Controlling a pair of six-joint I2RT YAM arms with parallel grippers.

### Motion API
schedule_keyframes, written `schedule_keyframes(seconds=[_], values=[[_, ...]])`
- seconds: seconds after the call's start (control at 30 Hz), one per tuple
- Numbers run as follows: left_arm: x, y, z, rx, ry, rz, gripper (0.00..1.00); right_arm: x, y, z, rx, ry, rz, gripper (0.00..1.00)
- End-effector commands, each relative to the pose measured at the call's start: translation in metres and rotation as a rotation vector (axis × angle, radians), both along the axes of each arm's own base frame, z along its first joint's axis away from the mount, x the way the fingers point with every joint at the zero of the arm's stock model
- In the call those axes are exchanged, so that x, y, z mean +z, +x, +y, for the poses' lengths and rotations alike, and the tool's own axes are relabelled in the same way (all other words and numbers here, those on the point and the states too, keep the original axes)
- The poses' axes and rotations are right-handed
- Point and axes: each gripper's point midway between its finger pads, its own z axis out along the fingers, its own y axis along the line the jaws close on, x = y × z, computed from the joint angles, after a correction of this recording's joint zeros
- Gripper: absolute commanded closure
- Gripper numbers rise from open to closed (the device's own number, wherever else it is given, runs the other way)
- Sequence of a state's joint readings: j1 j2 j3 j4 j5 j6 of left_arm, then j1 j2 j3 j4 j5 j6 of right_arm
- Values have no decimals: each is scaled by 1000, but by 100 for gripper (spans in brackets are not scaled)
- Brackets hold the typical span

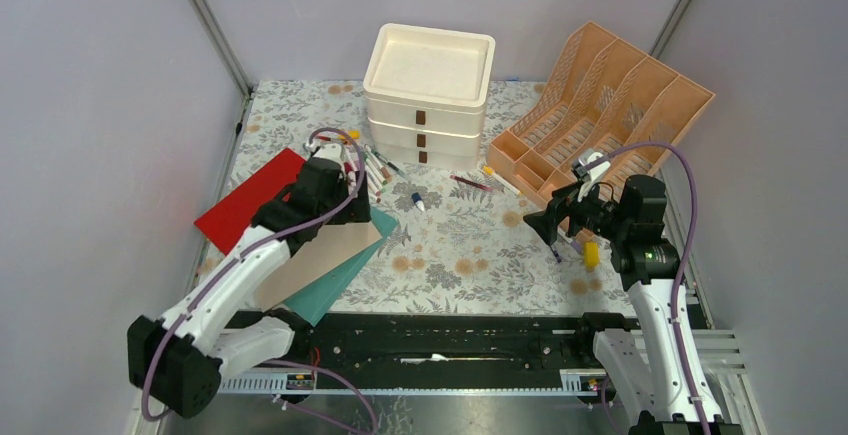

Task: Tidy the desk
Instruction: Pick up the folder from the center of the board.

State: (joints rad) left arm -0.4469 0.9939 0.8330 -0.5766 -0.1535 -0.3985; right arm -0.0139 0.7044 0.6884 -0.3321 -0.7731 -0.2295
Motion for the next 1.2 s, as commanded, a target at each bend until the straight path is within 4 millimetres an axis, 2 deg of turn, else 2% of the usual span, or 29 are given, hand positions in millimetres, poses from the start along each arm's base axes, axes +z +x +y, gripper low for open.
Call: schedule_keyframes(seconds=[0.0,0.1,0.27,0.33,0.47,0.57,0.63,0.7,1.0,1.17], values=[[-5,18,15,52,188,17,1,5,-3,4,36,4,-25,0],[-13,37,25,61,344,52,1,4,-4,5,48,11,-18,0],[-14,75,26,69,465,71,1,5,-7,8,65,18,-16,0],[-16,93,29,100,448,77,1,6,-8,9,70,20,-22,0],[-43,123,39,189,368,154,2,9,-10,10,77,24,-31,0],[-54,140,45,255,299,180,6,11,-12,10,83,25,-39,0],[-61,148,52,300,255,196,16,12,-13,11,86,26,-45,0],[-69,153,58,338,236,215,21,13,-15,11,89,27,-49,0],[-90,168,76,430,272,244,22,14,-17,12,100,29,-57,0],[-98,170,86,469,314,278,33,13,-15,11,95,25,-55,0]])
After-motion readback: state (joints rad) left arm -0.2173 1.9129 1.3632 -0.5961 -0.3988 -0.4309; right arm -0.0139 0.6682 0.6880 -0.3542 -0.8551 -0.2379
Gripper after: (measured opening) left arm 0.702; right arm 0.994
